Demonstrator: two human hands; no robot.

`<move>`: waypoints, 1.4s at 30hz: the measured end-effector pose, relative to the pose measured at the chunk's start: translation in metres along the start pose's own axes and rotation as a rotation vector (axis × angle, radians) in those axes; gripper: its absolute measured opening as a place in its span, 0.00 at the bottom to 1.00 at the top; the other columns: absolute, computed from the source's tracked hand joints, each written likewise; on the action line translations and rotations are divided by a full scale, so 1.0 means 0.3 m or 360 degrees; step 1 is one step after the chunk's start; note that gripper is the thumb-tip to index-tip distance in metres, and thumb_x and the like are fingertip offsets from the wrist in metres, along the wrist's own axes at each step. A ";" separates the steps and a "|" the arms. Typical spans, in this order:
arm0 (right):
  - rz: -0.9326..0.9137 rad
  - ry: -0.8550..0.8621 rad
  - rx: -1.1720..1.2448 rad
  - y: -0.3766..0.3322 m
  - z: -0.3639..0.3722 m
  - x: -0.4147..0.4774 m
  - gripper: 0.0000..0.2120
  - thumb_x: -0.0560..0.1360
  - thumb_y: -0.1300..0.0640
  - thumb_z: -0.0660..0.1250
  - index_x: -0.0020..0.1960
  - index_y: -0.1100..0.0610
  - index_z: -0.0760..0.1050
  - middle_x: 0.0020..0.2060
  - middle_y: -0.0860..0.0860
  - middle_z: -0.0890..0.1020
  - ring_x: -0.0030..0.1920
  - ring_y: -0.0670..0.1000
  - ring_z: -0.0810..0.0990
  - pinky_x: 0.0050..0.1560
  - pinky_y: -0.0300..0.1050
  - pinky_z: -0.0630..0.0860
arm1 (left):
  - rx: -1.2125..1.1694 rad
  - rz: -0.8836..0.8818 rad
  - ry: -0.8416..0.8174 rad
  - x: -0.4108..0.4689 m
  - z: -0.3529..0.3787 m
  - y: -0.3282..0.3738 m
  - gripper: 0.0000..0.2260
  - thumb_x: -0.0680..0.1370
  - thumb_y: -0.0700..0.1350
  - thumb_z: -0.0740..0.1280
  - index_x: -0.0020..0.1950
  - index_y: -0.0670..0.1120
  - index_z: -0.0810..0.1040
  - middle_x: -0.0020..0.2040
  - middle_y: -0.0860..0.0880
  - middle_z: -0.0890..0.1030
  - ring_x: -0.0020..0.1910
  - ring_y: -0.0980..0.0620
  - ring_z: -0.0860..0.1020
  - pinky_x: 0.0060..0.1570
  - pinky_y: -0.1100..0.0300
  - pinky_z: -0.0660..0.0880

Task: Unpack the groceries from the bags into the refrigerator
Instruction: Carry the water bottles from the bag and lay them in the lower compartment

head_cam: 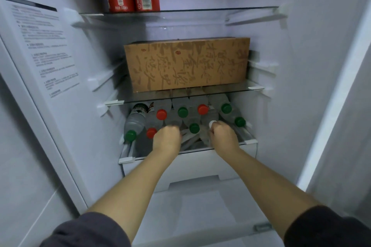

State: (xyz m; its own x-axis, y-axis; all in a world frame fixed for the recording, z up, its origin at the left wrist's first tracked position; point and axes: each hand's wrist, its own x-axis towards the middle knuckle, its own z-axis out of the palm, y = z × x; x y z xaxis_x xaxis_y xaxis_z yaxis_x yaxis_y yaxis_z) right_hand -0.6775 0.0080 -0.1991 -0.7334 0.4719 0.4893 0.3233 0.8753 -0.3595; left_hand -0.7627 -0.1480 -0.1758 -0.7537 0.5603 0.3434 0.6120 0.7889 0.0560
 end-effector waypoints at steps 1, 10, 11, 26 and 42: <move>-0.0008 -0.0008 -0.0016 0.000 0.002 -0.001 0.10 0.75 0.68 0.64 0.37 0.60 0.69 0.40 0.60 0.79 0.41 0.59 0.79 0.36 0.46 0.68 | 0.0025 0.0007 0.0006 -0.002 0.001 0.002 0.07 0.80 0.40 0.62 0.52 0.42 0.79 0.51 0.43 0.81 0.48 0.43 0.80 0.36 0.55 0.68; 0.0479 0.0329 0.0086 0.082 -0.052 -0.003 0.14 0.78 0.54 0.65 0.49 0.66 0.77 0.48 0.63 0.78 0.49 0.62 0.77 0.45 0.50 0.72 | -0.0128 -0.0054 0.0308 -0.018 -0.058 -0.069 0.13 0.79 0.49 0.62 0.57 0.42 0.74 0.53 0.43 0.77 0.51 0.43 0.76 0.38 0.54 0.69; 0.0511 0.0316 0.0153 0.097 -0.052 0.005 0.14 0.78 0.55 0.65 0.50 0.68 0.76 0.48 0.64 0.78 0.49 0.63 0.76 0.46 0.50 0.72 | -0.0131 -0.0074 0.0316 -0.008 -0.062 -0.082 0.14 0.79 0.49 0.63 0.59 0.42 0.73 0.54 0.43 0.77 0.53 0.43 0.75 0.40 0.53 0.70; 0.0445 0.0190 0.0410 0.112 -0.091 0.050 0.15 0.76 0.55 0.67 0.34 0.56 0.66 0.34 0.52 0.73 0.35 0.53 0.71 0.35 0.44 0.66 | -0.0138 -0.0054 0.0268 0.043 -0.106 -0.069 0.11 0.78 0.48 0.62 0.55 0.42 0.73 0.50 0.43 0.80 0.48 0.44 0.77 0.38 0.57 0.67; 0.0202 0.0280 0.0356 0.000 -0.083 0.124 0.22 0.74 0.45 0.71 0.32 0.53 0.64 0.36 0.50 0.72 0.36 0.51 0.71 0.34 0.44 0.63 | 0.0057 0.0027 0.0357 0.086 -0.120 -0.019 0.18 0.81 0.57 0.58 0.50 0.44 0.79 0.46 0.46 0.81 0.45 0.46 0.79 0.36 0.58 0.66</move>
State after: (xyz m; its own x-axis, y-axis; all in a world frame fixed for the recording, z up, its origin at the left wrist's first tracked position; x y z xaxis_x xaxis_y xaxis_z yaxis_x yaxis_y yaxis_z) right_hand -0.6900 0.0281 -0.1611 -0.5745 0.6040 0.5523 0.2516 0.7725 -0.5830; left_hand -0.7770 -0.1473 -0.1335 -0.6690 0.5064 0.5441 0.6121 0.7906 0.0167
